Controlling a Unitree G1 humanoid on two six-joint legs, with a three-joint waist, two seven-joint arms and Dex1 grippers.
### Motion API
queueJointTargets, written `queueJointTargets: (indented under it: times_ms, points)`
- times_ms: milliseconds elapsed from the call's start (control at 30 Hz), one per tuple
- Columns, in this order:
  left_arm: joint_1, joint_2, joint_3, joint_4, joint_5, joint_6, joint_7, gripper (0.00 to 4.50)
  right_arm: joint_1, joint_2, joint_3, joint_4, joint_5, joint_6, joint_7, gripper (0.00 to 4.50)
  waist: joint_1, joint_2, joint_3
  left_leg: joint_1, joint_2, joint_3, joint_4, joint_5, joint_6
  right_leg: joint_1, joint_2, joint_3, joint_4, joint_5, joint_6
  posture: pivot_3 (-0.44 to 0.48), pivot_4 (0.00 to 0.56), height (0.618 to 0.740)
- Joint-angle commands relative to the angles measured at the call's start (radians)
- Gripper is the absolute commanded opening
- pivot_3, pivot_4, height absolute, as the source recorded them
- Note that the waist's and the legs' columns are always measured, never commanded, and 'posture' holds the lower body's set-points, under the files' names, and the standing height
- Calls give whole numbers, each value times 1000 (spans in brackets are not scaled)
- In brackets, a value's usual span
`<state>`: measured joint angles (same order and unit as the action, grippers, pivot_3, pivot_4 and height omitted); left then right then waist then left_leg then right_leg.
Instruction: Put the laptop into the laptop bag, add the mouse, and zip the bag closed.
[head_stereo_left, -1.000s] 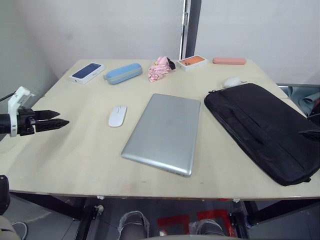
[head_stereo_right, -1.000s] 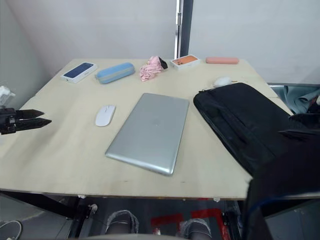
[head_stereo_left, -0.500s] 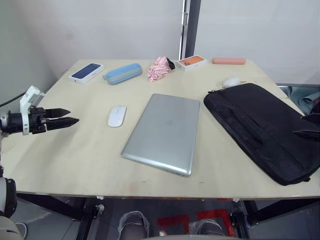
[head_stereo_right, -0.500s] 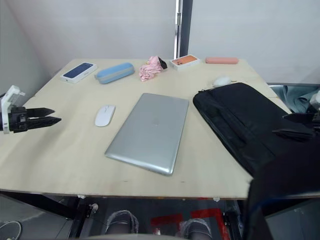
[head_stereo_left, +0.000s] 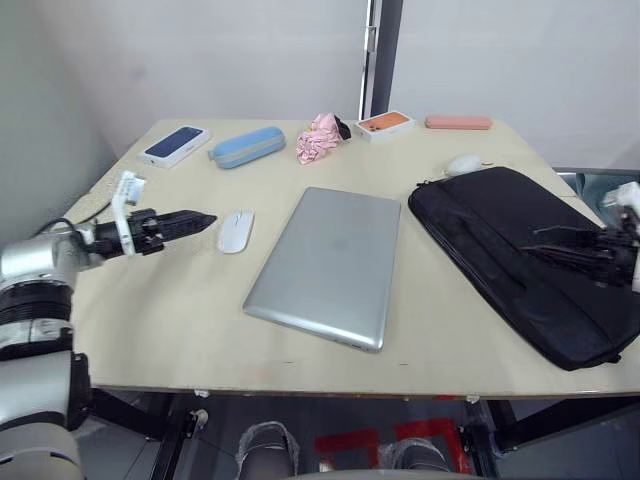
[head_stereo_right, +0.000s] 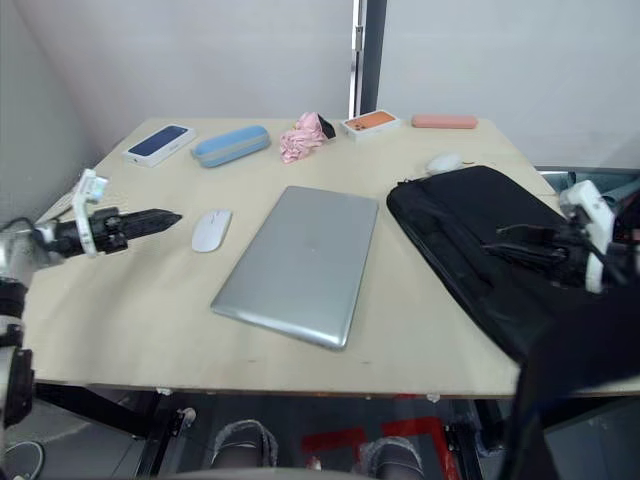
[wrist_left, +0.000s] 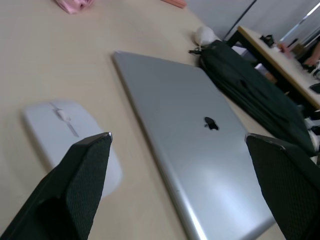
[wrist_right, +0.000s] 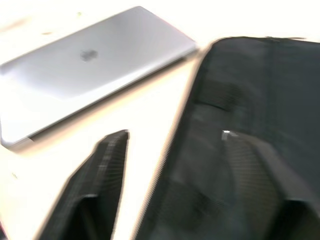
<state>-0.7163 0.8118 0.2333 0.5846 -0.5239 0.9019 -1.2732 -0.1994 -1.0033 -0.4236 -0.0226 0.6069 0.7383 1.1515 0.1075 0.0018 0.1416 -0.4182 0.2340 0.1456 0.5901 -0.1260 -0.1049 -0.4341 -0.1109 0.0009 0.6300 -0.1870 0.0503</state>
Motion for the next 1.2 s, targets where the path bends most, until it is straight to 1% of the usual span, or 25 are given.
queueJointTargets:
  times_ms: [33, 100, 167, 200, 300, 433, 533, 600, 800, 1000, 1200]
  points:
    - [-27, -38, -3, -86, -45, 134, 85, 4500, -44, 25, 54, -87, 28, 35, -50, 1635, -1, 0, 0, 0, 0, 0, 0, 0, 0, 0, 0, 0, 0, 0, 0, 0, 150, 740]
    - [-64, -74, -13, -56, -35, 179, 148, 4500, -92, 59, 145, -103, 0, 21, -69, 876, -5, 0, 0, 0, 0, 0, 0, 0, 0, 0, 0, 0, 0, 0, 0, 0, 150, 740]
    - [-98, -100, -13, -17, -33, 210, 189, 4500, -130, 85, 212, -115, -17, 13, -82, 240, -7, 0, 0, 0, 0, -1, 0, 0, 0, 0, 0, 0, 0, 0, 0, 0, 150, 740]
    - [-113, -109, -22, 5, -22, 211, 204, 4500, -152, 101, 246, -114, -32, 6, -90, 11, -6, 0, 0, -1, 0, -1, 0, 0, 0, 0, 0, 0, 0, 0, 0, 0, 150, 740]
    - [-150, -145, -72, 82, 25, 196, 242, 4500, -214, 161, 365, -82, -96, -37, -104, 11, -8, 0, 0, -1, 0, -1, 0, 0, 0, -1, 0, 0, -1, 0, 0, 0, 150, 740]
    - [-182, -172, -109, 151, 61, 169, 258, 4500, -249, 209, 461, -23, -181, -93, -118, 11, -5, 0, 0, -3, -1, -2, -1, 0, 0, 0, 0, -1, -2, 0, 0, 0, 150, 740]
    - [-240, -210, -98, 263, 83, 124, 298, 4500, -310, 281, 583, 117, -348, -173, -223, 11, -6, 0, 0, -3, -1, -2, -1, 0, 0, 0, 0, -2, -2, 0, 0, 0, 150, 740]
    - [-272, -232, -98, 324, 96, 95, 306, 4500, -327, 313, 625, 169, -402, -209, -239, 11, -2, 0, 0, -3, -1, -3, 0, 1, -1, 0, 0, -3, -1, 0, 0, 0, 150, 740]
    - [-350, -295, -57, 477, 104, 33, 334, 4500, -351, 376, 647, 228, -454, -242, -253, 11, -10, -1, 0, -3, -2, -3, -1, 1, -1, 1, -1, -2, -2, 1, 0, 0, 150, 740]
    - [-360, -344, -65, 573, 153, -37, 357, 4500, -346, 417, 662, 231, -497, -246, -268, 11, -16, -1, 0, -1, -2, -3, -1, 1, -1, 2, 0, -2, -1, 1, 0, 0, 150, 740]
    - [-364, -378, -53, 615, 171, -71, 361, 4500, -337, 452, 671, 196, -511, -218, -266, 11, -15, -1, 0, 13, -2, -3, -2, 0, -3, 15, 0, -1, -2, 0, 0, 0, 150, 740]
